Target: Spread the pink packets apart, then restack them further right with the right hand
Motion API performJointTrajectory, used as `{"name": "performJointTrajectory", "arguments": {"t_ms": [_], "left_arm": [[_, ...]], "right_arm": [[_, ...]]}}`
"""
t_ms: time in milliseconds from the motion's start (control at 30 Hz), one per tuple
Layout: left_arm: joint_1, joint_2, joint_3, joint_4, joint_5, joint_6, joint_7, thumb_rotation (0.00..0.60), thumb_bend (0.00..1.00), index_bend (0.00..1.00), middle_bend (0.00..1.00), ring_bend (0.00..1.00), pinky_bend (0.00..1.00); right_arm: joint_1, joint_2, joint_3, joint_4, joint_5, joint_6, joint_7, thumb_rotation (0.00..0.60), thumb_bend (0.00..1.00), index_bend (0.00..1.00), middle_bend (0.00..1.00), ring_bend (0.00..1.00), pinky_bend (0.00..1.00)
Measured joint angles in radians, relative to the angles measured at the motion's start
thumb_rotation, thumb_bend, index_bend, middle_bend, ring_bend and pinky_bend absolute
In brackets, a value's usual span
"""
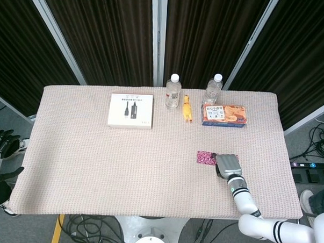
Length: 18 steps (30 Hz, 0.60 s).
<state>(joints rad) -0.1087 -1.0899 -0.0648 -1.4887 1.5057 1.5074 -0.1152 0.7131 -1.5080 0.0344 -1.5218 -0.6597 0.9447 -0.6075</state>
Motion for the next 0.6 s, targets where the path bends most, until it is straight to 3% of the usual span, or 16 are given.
{"name": "performJointTrajectory", "arguments": {"t_ms": [333,600], "left_arm": [[0.001,-0.002,-0.001,0.017,-0.008,-0.004,-0.013,0.600,0.00,0.25,0.23,0.12,0.24],[-0.001,-0.003,-0.001,0.023,-0.006,-0.008,-0.019,0.600,0.00,0.25,0.23,0.12,0.24]], "right_arm": [[0.022,-0.046,0.006,0.063,0.033,-0.030,-0.016,0.600,0.66,0.24,1.00,1.00,1.00],[0.025,-0.047,-0.005,0.050,0.039,-0.017,-0.040,0.600,0.66,0.25,1.00,1.00,1.00]]}}
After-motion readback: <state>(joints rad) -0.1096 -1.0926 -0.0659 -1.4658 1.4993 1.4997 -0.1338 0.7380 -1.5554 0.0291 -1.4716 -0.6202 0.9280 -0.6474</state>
